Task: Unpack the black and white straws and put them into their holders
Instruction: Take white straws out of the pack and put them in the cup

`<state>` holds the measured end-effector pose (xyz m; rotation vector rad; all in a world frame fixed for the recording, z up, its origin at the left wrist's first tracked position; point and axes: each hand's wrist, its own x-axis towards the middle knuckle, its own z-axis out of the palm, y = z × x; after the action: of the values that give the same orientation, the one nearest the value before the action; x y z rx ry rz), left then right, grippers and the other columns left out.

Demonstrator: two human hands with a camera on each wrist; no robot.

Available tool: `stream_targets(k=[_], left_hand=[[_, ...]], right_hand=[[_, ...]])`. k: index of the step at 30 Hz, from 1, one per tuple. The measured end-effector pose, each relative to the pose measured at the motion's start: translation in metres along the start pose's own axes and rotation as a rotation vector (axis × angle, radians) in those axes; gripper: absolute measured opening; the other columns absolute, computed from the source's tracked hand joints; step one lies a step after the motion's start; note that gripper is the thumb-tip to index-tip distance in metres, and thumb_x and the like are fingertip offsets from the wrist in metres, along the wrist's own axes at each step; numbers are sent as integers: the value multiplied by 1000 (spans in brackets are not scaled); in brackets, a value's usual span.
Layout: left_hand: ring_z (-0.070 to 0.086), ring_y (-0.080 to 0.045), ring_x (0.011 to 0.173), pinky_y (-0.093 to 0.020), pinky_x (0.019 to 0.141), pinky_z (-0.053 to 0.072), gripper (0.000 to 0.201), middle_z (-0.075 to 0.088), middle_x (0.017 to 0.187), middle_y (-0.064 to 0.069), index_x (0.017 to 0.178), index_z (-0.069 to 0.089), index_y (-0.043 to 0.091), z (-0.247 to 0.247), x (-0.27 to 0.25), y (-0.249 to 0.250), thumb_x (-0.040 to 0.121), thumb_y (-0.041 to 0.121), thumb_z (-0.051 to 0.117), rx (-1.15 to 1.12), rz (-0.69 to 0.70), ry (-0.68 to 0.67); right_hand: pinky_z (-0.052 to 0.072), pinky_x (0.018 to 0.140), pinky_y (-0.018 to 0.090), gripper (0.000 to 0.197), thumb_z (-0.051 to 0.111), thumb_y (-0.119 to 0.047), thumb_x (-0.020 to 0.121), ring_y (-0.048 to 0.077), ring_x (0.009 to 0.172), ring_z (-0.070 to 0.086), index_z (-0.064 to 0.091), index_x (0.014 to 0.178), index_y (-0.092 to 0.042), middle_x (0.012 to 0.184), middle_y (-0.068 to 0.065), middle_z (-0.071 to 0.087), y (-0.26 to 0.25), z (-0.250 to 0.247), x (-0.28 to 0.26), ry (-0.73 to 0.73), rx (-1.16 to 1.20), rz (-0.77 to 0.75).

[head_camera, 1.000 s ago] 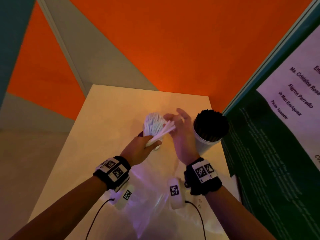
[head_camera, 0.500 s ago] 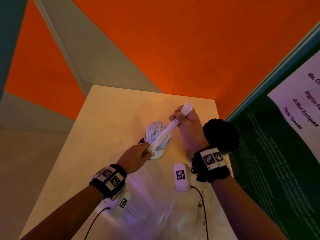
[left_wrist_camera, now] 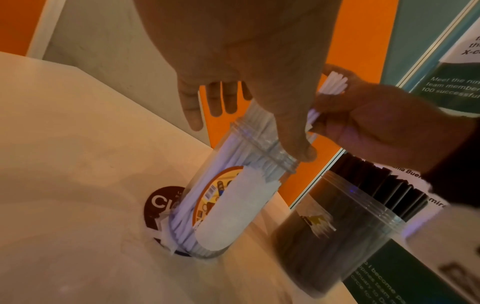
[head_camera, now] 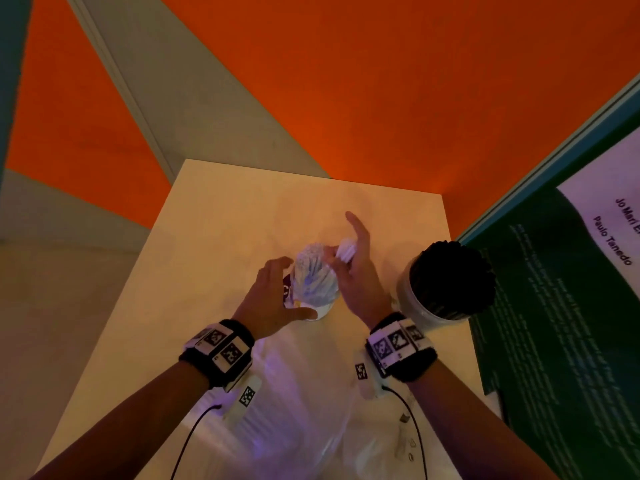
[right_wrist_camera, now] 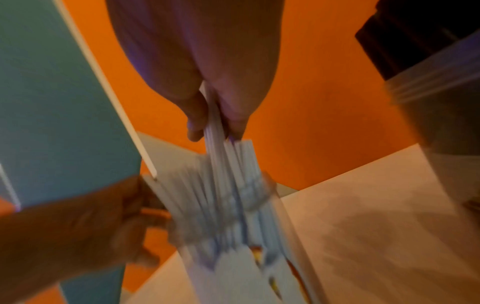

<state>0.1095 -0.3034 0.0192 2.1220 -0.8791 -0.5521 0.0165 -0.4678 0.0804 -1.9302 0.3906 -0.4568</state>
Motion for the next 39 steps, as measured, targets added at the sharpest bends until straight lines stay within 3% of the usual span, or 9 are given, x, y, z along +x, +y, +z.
stream_targets(k=[7,11,14,17,22,25,33,37,39], left_hand=[[18,-16,140,-36,110,27,135,14,156,2,148,-5,35,5,20,-4,48,72,76,-41,-20,-55],[14,-10,141,-35,113,23,139,8,158,5,149,-6,34,5,32,-5,44,79,73,-71,-15,-109],[10,1,138,-33,114,20,142,4,158,12,149,-6,36,3,40,-3,43,73,80,-159,-1,-153],[8,1,141,-31,113,20,142,2,158,15,149,-8,35,-1,49,0,46,58,87,-201,48,-221],[40,-18,132,-38,107,38,101,35,144,-5,144,16,18,-2,58,16,69,16,84,-387,152,-326],[52,-2,116,-19,95,44,66,49,130,9,130,36,29,-5,58,17,78,15,76,-389,134,-240],[46,-4,124,-18,99,40,95,42,140,7,143,25,27,-9,62,8,68,18,84,-389,40,-296],[49,3,120,-12,98,39,68,49,136,12,136,41,28,-6,63,13,79,13,74,-406,77,-263],[51,10,114,-8,94,39,59,54,125,25,124,46,43,-10,63,18,75,28,75,-385,115,-239]], right_hand=[[20,119,42,35,44,-14,99,19,145,22,53,132,-9,144,4,46,21,1,-5,-77,-437,-257],[11,121,45,51,43,-37,99,12,147,9,37,145,-15,154,-5,27,29,-3,-11,-261,-423,-230],[11,120,25,96,53,-71,77,1,147,-1,11,152,-29,160,-12,4,38,-13,-12,-166,-81,45],[6,120,36,125,64,-78,55,7,147,-13,-2,151,-34,160,-11,-11,53,-14,-5,-288,-84,261],[39,109,36,103,83,-52,55,16,135,39,24,138,-49,147,-4,37,60,13,11,-354,-2,267],[45,101,44,78,83,-37,62,22,116,57,50,128,-11,126,10,59,58,27,15,-241,257,278],[40,108,24,104,81,-49,57,3,129,43,25,143,-33,143,-8,41,69,7,5,-300,141,290],[44,104,26,61,75,-32,77,-3,119,53,47,128,-50,128,-24,55,49,11,13,-324,211,198],[49,96,24,38,71,-19,81,3,109,62,66,116,-33,116,-13,68,41,14,21,-335,346,52]])
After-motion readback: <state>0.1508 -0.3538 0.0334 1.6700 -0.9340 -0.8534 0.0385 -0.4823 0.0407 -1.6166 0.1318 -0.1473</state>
